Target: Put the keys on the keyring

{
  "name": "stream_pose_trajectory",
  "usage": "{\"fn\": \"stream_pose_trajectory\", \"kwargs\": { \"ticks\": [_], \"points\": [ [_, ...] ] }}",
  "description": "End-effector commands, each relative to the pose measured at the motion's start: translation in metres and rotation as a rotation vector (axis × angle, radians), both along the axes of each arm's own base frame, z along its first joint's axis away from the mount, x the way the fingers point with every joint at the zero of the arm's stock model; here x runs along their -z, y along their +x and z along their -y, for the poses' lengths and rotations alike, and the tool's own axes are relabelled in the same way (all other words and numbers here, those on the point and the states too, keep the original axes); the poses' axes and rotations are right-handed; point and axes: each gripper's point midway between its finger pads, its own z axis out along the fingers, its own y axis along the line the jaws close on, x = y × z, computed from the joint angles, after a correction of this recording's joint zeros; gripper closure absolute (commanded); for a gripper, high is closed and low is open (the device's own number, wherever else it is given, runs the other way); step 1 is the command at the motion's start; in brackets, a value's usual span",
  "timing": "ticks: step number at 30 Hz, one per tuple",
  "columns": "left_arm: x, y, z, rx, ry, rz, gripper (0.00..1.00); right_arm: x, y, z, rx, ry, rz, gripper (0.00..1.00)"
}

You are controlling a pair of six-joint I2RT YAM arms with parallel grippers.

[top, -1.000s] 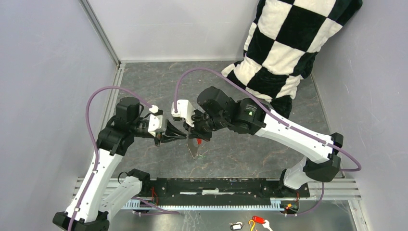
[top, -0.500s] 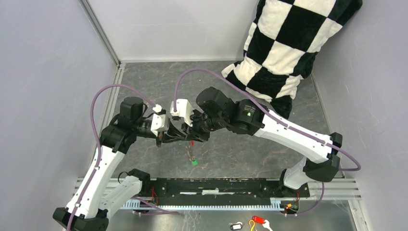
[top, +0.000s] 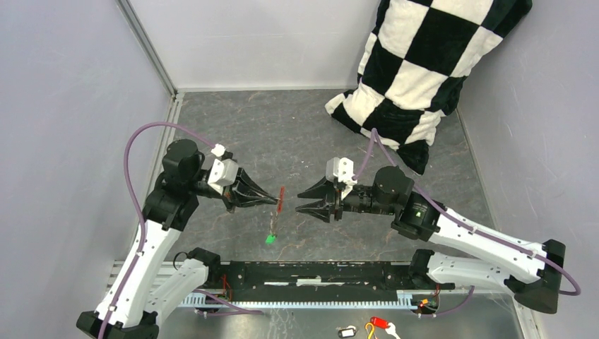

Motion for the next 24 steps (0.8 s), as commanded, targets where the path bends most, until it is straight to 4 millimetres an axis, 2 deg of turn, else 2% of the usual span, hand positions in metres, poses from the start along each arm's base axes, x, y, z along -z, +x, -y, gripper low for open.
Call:
{"fn": "stream_pose_trajectory", "kwargs": {
  "ticks": [1,10,24],
  "points": [
    [-0.027,-0.020,-0.001,0.121,-0.058,0.044,0.98,-0.063,-0.009,-0.012,-0.067,0.319,0.058,0.58],
    [-0.030,-0.013,0.001,0.115,-0.058,0.067,0.98,-0.081,-0.016,-0.019,-0.127,0.463,0.046,0.61],
    [-0.035,-0.012,0.001,0.090,-0.062,0.097,0.98,-0.065,-0.014,-0.034,-0.137,0.399,-0.012,0.69]
  ]
}}
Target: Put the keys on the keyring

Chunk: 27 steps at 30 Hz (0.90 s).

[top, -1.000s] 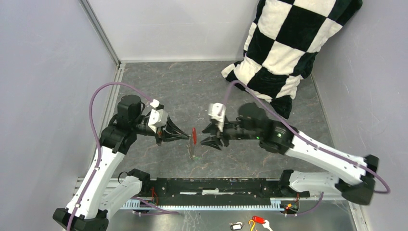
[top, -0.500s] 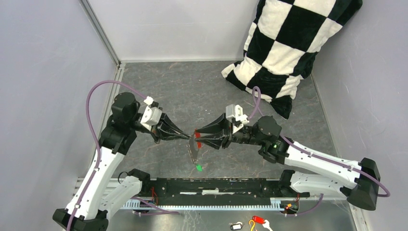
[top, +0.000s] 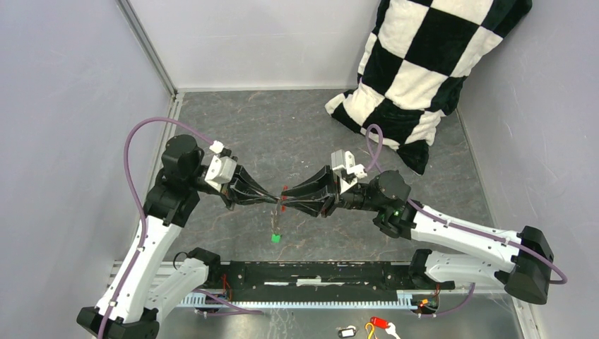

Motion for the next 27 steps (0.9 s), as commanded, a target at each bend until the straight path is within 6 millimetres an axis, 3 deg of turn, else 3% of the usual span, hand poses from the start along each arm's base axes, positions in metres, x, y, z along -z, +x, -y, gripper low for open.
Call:
{"fn": "stream_pose_trajectory", "kwargs": {
  "ticks": [1,6,11,13,15,17,19,23,27],
  "points": [
    [-0.018,-0.005,-0.001,0.003,-0.025,0.069,0.98,-0.010,-0.003,-0.002,-0.008,0.009,0.010,0.69],
    [-0.018,-0.005,-0.001,0.001,-0.026,0.072,0.98,-0.009,-0.001,-0.007,-0.005,-0.009,0.007,0.76],
    [-0.015,-0.005,-0.001,0.003,-0.024,0.068,0.98,-0.010,0.004,-0.010,0.014,-0.030,0.013,0.98],
    [-0.010,-0.004,-0.001,-0.012,-0.017,0.059,0.98,-0.011,0.006,-0.011,0.029,-0.055,0.013,0.99],
    [-0.002,0.002,-0.002,-0.057,-0.002,0.072,0.84,-0.008,0.012,-0.011,0.058,-0.112,0.014,0.99],
    [0.007,0.008,-0.004,-0.101,0.024,0.098,0.68,0.003,0.017,-0.009,0.088,-0.204,0.005,0.99],
    [0.012,0.011,-0.005,-0.127,0.046,0.104,0.61,0.015,0.022,-0.007,0.114,-0.301,-0.005,0.99],
    [0.019,0.016,-0.007,-0.157,0.076,0.127,0.60,0.047,0.028,0.003,0.143,-0.498,-0.028,0.99],
    [0.024,0.026,-0.009,-0.200,0.099,0.171,0.64,0.067,0.028,0.006,0.135,-0.616,-0.055,0.99]
  ]
}}
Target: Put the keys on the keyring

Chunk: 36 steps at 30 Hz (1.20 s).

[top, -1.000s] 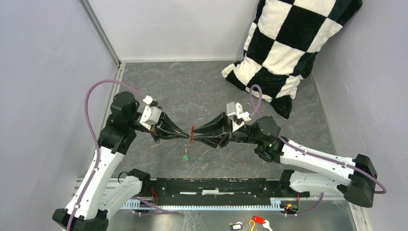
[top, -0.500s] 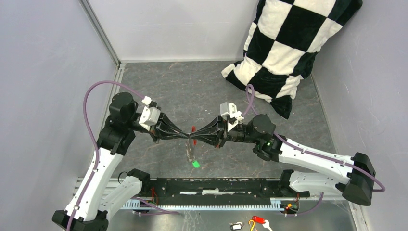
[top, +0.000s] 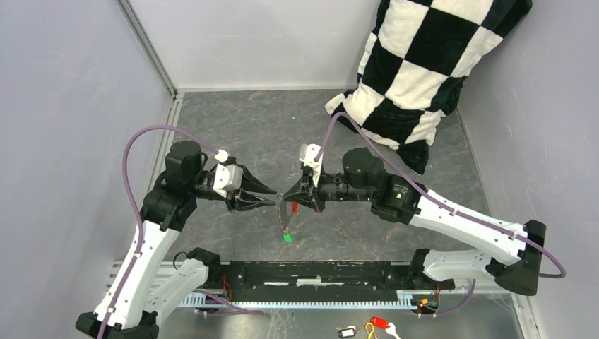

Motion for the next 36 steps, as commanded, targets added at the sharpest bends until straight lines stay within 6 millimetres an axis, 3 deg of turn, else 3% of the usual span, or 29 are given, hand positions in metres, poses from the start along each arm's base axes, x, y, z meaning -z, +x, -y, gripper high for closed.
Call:
{"fn": "stream_pose_trajectory", "kwargs": {
  "ticks": [1,5,14,20,28,34,36],
  "points": [
    [0.000,0.014,-0.003,-0.056,0.034,0.129,0.65,0.027,0.002,0.010,0.013,-0.176,-0.021,0.99],
    [0.011,0.020,-0.003,-0.068,0.056,0.138,0.68,0.030,-0.001,0.007,0.002,-0.212,-0.035,0.99],
    [0.049,0.002,-0.001,0.079,0.108,0.018,0.72,0.029,-0.004,-0.004,-0.036,-0.281,-0.015,0.99],
    [0.050,-0.002,0.003,0.107,0.109,0.008,0.71,0.031,-0.004,-0.009,-0.052,-0.313,-0.011,0.99],
    [0.050,-0.009,0.004,0.127,0.105,0.010,0.93,0.032,-0.003,-0.015,-0.054,-0.348,-0.004,0.99],
    [0.060,-0.019,0.003,0.162,0.124,0.018,0.98,0.019,-0.008,-0.022,-0.071,-0.296,-0.002,0.99],
    [0.059,-0.020,0.004,0.172,0.114,0.030,0.98,0.011,-0.010,-0.023,-0.081,-0.252,0.002,0.92]
  ]
}}
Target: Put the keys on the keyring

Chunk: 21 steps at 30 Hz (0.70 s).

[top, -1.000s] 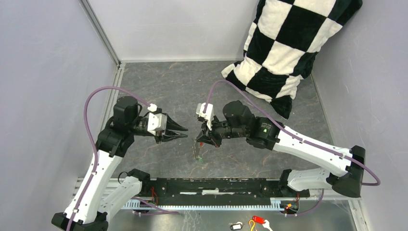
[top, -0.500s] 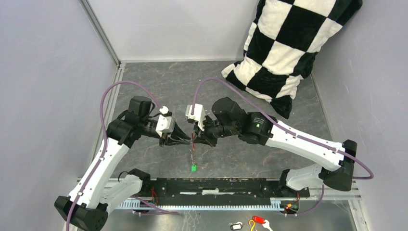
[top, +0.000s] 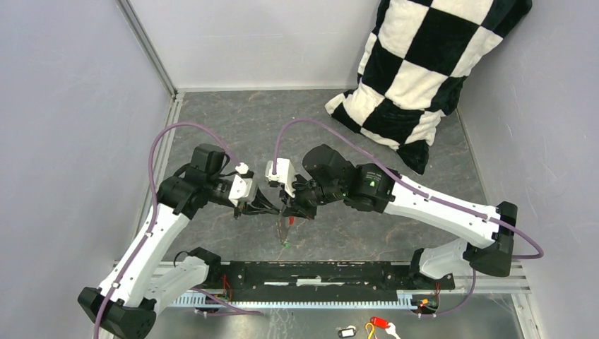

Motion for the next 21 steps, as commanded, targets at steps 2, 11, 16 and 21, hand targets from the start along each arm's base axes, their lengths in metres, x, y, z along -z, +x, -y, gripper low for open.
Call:
{"fn": "stream_pose_trajectory", "kwargs": {
  "ticks": [2,11,16,21],
  "points": [
    [-0.008,-0.015,0.002,0.080,-0.050,0.044,0.98,-0.056,-0.001,-0.016,-0.022,0.225,0.060,0.80],
    [-0.070,-0.028,0.010,0.182,-0.221,0.026,0.98,-0.093,0.000,0.043,0.100,0.583,0.242,0.54],
    [-0.094,-0.034,0.011,0.255,-0.283,0.106,0.98,-0.099,-0.009,0.072,0.145,0.830,0.283,0.54],
    [-0.109,-0.036,0.011,0.296,-0.315,0.137,0.98,-0.099,-0.016,0.064,0.090,0.874,0.282,0.53]
  ]
}}
